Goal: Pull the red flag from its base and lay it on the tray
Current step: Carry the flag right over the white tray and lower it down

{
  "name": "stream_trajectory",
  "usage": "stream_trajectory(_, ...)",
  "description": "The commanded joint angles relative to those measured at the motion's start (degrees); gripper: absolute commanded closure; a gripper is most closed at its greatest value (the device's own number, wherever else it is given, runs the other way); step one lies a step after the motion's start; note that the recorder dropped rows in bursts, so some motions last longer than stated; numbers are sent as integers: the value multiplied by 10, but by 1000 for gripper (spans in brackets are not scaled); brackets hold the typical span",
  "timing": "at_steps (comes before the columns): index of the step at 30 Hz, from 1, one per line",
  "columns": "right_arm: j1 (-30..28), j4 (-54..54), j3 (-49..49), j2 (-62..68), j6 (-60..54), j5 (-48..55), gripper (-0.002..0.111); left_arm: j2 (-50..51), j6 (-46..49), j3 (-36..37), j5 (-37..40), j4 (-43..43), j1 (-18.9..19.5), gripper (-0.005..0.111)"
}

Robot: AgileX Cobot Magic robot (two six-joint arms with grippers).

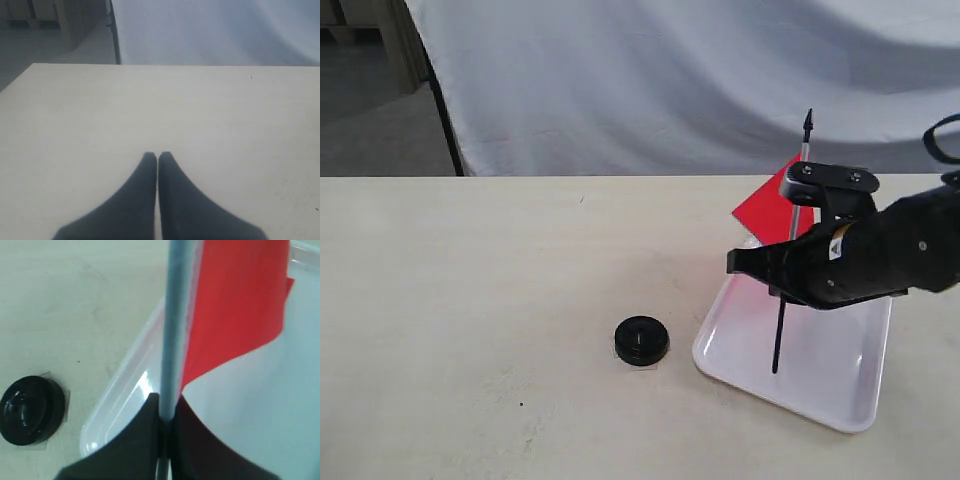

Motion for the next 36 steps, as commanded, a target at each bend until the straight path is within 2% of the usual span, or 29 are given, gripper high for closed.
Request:
stream_trajectory(1, -42, 60, -18, -1, 0, 93, 108, 0, -1, 1, -3, -4, 2, 105)
stream_trajectory(6, -69, 118, -17, 10, -23, 128, 108, 0, -1, 1, -3, -4, 2, 105)
stream_trajectory(18, -69, 160, -17, 84, -23, 100, 106, 0, -1, 1, -3, -4, 2, 105)
stream_trajectory(21, -69, 160, -17, 91, -23, 90, 96, 0, -1, 1, -3, -4, 2, 105)
stream_trajectory(26, -69, 160, -18, 86, -25, 87, 65, 0, -1, 1, -3, -4, 2, 105)
stream_trajectory(29, -69, 160, -18, 69, -43, 86, 51, 0, -1, 1, -3, -4, 2, 105)
stream_trajectory(32, -69, 145, -18, 36, -54, 89, 44, 0, -1, 1, -3, -4, 2, 105)
stream_trajectory(36, -69, 109, -18, -17, -66, 85, 45, 0, -1, 1, -3, -4, 2, 105)
